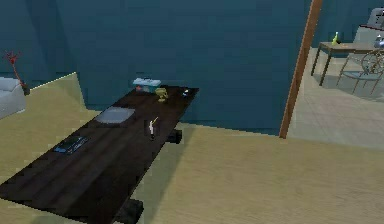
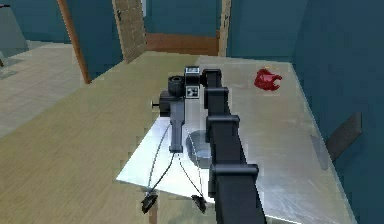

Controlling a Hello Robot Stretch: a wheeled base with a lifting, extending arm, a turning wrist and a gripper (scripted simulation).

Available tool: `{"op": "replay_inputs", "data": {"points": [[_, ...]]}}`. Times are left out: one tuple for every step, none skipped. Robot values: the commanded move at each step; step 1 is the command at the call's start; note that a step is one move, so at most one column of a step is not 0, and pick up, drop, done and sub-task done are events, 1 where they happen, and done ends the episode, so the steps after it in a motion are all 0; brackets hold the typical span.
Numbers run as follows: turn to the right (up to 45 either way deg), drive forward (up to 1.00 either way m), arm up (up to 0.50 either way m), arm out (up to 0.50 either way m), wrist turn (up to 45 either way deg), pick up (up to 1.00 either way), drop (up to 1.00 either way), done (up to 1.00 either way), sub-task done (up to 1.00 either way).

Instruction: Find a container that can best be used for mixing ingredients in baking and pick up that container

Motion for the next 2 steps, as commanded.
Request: {"op": "replay_inputs", "data": {"points": [[0.0, 0.00, 0.00, 0.00, 45.0, 0.00, 0.00, 0.00, 0.00], [0.0, 0.00, 0.00, 0.00, 45.0, 0.00, 0.00, 0.00, 0.00]]}}
